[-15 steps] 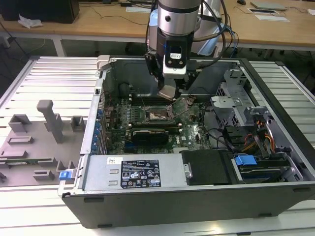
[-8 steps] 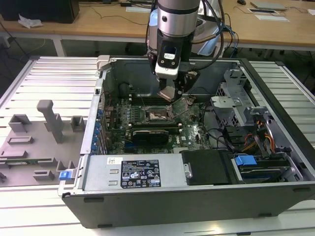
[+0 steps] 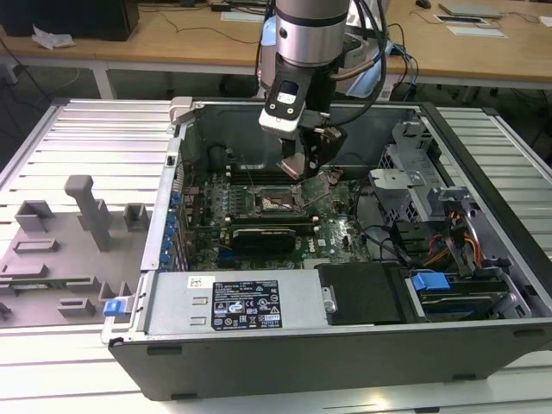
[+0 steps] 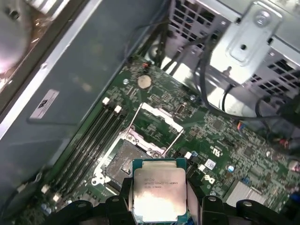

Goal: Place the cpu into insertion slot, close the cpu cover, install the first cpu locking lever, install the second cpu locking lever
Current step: 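Place the cpu into insertion slot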

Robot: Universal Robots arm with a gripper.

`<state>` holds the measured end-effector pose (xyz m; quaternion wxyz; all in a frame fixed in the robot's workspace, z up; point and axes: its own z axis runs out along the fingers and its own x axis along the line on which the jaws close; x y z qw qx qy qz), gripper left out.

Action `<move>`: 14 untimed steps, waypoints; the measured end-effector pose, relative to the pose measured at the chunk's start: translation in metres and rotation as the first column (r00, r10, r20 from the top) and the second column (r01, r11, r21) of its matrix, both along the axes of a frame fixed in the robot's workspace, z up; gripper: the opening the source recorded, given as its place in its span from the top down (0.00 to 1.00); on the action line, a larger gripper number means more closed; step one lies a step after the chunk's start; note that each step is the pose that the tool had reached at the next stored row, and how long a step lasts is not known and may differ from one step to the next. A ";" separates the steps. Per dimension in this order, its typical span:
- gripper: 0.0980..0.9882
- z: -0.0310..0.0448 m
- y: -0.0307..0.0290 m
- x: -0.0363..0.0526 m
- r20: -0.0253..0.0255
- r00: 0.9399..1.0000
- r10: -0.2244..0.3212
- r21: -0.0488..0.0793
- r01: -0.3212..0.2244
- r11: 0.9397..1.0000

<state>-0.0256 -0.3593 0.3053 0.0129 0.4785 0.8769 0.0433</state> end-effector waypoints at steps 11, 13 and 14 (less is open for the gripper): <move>0.50 -0.0045 0.0000 0.0000 0.000 0.954 -0.300 0.000 0.300 0.954; 0.50 -0.0054 0.0000 0.0000 0.000 0.941 -0.340 0.000 0.340 0.941; 0.50 -0.0061 0.0000 0.0000 0.000 0.933 -0.360 0.000 0.360 0.933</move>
